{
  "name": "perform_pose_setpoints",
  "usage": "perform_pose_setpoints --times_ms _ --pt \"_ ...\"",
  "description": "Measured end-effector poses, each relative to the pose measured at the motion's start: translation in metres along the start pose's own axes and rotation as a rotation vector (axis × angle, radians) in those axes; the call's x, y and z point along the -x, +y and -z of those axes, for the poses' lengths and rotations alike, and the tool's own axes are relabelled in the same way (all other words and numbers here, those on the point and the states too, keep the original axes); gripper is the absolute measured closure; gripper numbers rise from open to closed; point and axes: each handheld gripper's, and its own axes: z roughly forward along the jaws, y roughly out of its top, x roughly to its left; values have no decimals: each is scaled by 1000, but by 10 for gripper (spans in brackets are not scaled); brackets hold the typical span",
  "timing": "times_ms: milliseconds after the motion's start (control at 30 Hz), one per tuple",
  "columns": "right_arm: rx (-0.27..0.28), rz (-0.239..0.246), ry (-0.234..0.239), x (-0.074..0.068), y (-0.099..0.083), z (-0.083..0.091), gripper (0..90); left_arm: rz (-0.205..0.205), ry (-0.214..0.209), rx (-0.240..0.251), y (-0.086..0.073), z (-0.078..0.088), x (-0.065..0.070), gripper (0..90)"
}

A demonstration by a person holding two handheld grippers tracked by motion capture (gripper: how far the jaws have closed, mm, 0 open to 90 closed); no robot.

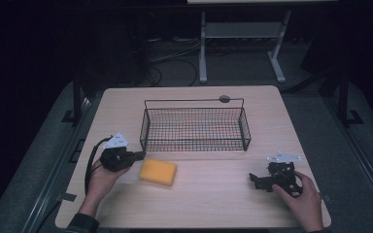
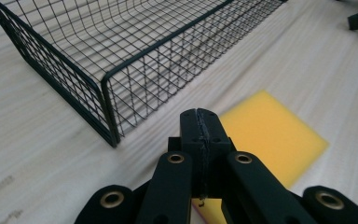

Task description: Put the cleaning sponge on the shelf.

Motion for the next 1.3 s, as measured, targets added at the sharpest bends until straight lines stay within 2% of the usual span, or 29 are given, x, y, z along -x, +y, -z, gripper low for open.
perform_pose_setpoints --times_ms 400,600,867,1067,1167,1300 --pt "1 0 0 0 0 0 0 -14 0 -18 3 -21 -9 897" --pt "0 -1 0 0 0 0 0 -26 0 -53 2 -35 -9 898" --pt "1 0 0 0 0 0 0 -23 8 -80 -2 -35 -13 897" --pt "1 -1 0 0 0 0 0 -2 3 -79 -5 -34 -14 898" --pt "1 -1 0 0 0 0 0 -10 0 -87 -7 -31 -14 898" --pt "1 -1 0 0 0 0 0 0 -4 -87 -9 -29 -13 898"
